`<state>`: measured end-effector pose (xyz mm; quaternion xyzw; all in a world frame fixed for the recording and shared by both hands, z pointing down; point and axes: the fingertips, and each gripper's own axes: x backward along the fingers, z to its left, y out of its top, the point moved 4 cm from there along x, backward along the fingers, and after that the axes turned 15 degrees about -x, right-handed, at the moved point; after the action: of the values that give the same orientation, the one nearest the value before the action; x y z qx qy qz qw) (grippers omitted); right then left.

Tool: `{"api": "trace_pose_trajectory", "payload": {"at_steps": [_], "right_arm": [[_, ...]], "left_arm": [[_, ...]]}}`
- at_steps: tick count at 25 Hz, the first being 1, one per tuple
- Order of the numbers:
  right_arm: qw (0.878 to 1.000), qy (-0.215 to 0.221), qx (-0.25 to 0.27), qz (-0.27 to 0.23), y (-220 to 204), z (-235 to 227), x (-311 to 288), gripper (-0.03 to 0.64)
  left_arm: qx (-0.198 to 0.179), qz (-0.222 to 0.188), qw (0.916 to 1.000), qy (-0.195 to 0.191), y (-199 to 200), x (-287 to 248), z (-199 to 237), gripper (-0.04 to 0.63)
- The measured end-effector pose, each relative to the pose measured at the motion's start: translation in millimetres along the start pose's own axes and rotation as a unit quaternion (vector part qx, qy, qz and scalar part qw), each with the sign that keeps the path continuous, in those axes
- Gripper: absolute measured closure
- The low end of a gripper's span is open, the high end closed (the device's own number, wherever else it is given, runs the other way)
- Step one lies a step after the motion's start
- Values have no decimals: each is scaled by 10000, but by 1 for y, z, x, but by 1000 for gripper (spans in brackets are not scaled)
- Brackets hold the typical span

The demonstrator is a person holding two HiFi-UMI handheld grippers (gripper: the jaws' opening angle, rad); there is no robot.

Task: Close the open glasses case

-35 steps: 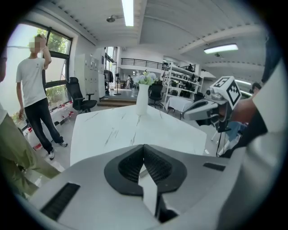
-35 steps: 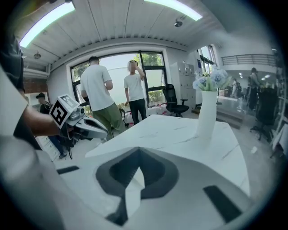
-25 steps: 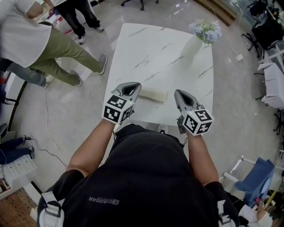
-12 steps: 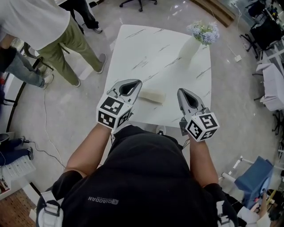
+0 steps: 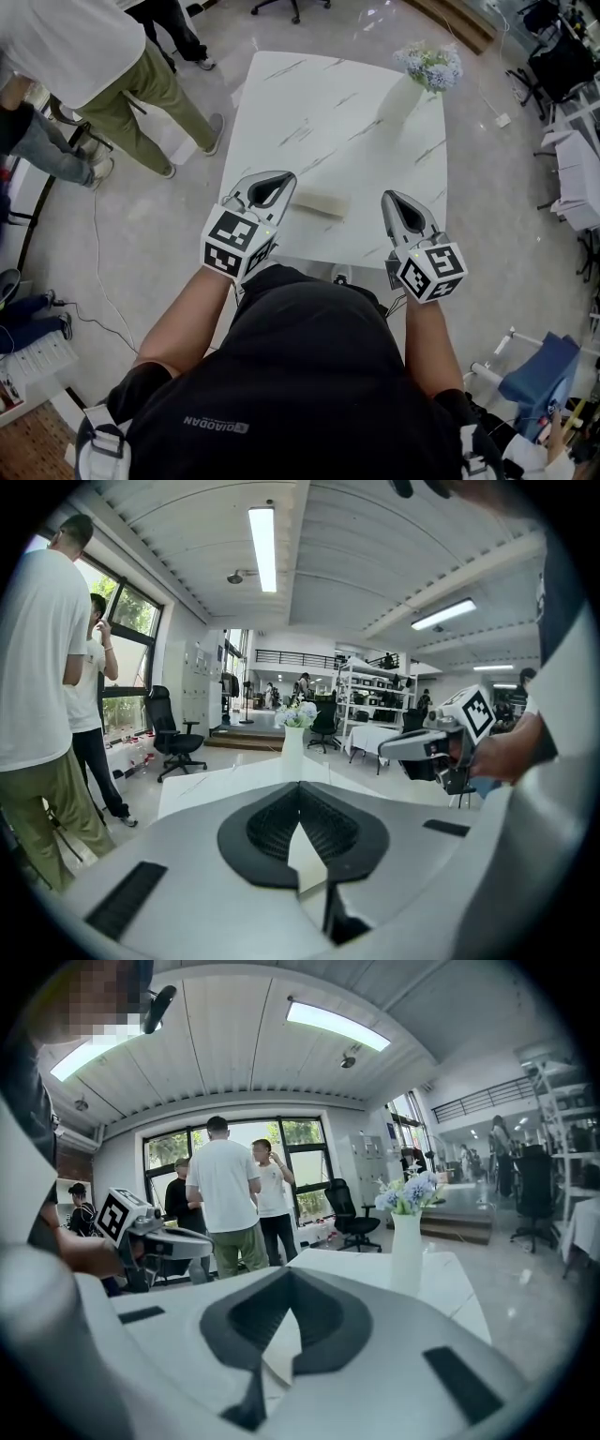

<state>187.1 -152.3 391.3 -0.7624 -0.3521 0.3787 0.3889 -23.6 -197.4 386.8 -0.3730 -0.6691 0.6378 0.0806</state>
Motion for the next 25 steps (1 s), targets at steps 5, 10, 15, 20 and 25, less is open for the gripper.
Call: {"api": "trace_pose_trajectory", "payload": {"at_steps": [5,10,15,20,25], "right_arm": [[10000,25,-22,-5,0,1,-4,615],[10000,26,4,11,0,1,-3,615],[10000,31,1,23,-2,2,-2,615],[10000,46,0,39,-3,4,-4,615],[10000,51,-10,41,-4,4,-5,615]], "left_arm": [[-49,-37,10000,-45,2,-3,-2,592],[-132,-67,9999,-62,6,-3,-4,592],[-128,-65,9999,-40,6,-2,-4,592],[-125,-53,9999,-44,3,-1,-4,592],[-78,-62,9999,-40,2,0,-4,592]]}}
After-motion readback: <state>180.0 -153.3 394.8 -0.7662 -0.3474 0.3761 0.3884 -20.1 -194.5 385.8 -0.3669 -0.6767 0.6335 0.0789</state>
